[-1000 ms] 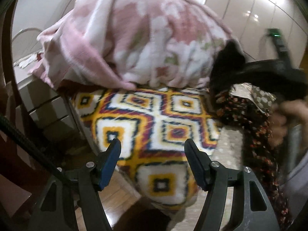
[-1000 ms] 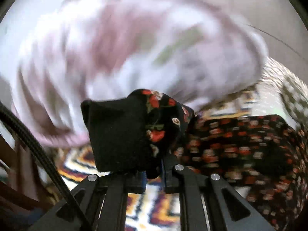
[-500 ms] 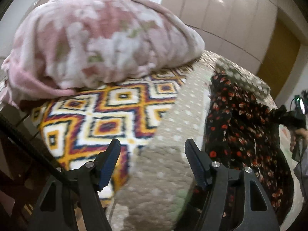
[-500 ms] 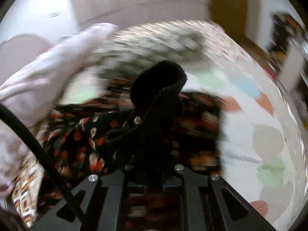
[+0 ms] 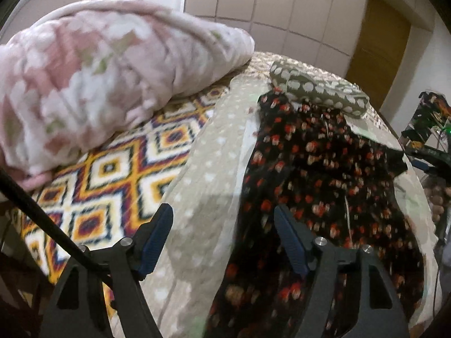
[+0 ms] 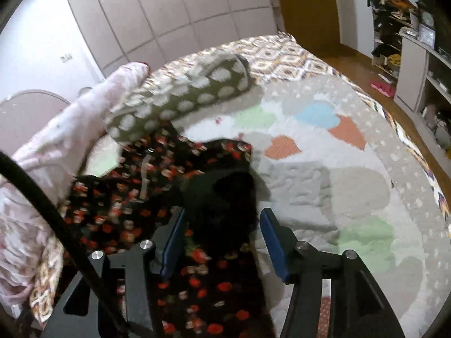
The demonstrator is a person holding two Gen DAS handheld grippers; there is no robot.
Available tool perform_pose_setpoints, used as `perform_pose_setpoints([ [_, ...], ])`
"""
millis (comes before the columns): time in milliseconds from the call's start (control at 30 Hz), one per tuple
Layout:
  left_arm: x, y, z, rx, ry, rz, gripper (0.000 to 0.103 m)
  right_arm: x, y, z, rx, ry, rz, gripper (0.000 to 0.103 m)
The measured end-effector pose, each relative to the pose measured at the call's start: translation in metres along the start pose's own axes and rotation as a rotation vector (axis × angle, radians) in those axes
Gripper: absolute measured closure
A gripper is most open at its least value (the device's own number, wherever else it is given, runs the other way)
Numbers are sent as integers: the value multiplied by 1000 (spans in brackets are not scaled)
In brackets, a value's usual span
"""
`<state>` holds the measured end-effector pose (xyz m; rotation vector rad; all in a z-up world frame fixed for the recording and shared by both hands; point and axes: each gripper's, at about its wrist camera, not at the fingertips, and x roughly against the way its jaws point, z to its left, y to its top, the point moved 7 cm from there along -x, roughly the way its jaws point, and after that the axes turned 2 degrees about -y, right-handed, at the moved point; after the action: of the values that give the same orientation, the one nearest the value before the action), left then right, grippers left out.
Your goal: Fold large clothes
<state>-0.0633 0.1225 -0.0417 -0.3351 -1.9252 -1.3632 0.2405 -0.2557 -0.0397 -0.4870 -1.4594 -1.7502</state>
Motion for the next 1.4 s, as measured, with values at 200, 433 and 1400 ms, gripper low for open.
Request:
perform_pose_setpoints([
  [200,-55,-20,-11,26,24,97,30,-8,-4,93,207,135,17,89],
  [433,-89,-54,31,114,81,181,29,-98,-68,108,108,128,249,92],
  [1400,-86,-62,33,150,-37,69,18,-142,-84,379,403,193,242,89],
])
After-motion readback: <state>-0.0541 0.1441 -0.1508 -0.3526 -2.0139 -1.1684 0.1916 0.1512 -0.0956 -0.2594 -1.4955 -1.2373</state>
